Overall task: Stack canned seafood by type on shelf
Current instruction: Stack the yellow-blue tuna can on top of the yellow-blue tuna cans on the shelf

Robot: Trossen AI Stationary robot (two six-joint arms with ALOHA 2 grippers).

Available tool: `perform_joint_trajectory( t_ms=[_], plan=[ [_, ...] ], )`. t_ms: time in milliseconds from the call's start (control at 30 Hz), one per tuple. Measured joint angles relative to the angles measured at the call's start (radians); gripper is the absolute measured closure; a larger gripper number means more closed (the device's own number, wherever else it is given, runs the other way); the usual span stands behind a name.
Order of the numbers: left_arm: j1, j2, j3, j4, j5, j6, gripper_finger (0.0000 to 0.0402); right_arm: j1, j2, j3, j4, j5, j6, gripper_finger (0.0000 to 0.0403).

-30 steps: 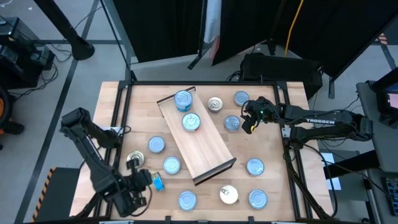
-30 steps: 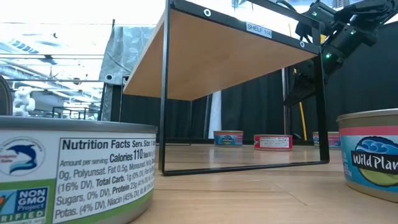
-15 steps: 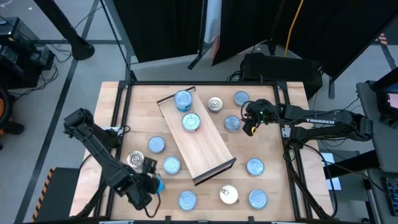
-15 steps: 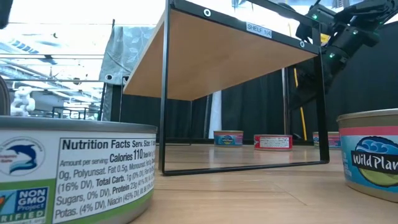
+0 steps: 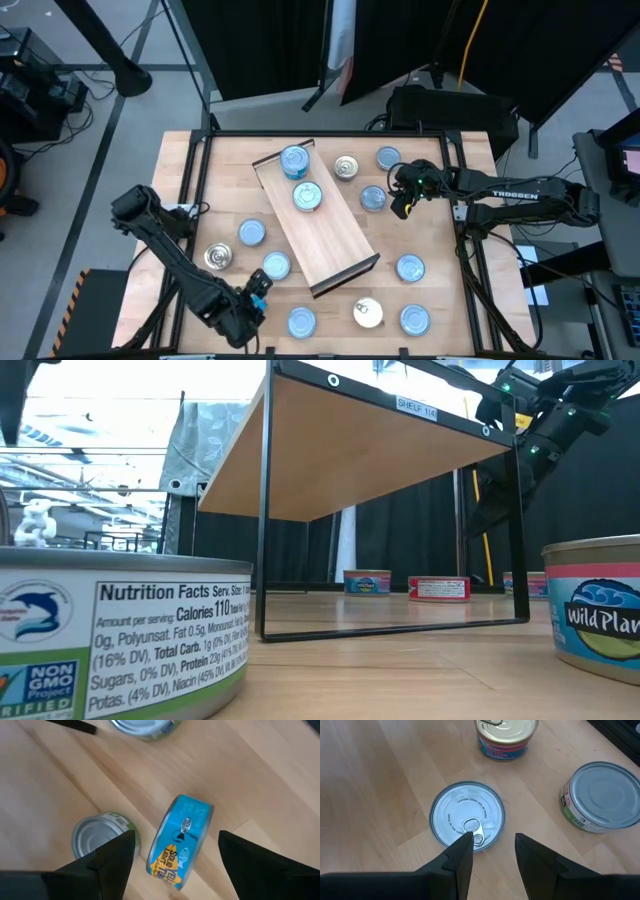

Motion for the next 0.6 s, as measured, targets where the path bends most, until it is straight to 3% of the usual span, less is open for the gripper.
perform_joint_trajectory(
  t_ms=[400, 600],
  plan=[
    [0.039, 0.085, 0.000, -0.048, 0.040, 0.071, 0.0120, 0.000, 0.000, 0.000, -0.005, -0.002, -0.005, 0.0266],
    [0.050, 0.098, -0.001, -0.021, 0.044, 0.093, 0.0187, 0.000, -0.002, 0.000, -0.003, -0.002, -0.008, 0.0266]
  ],
)
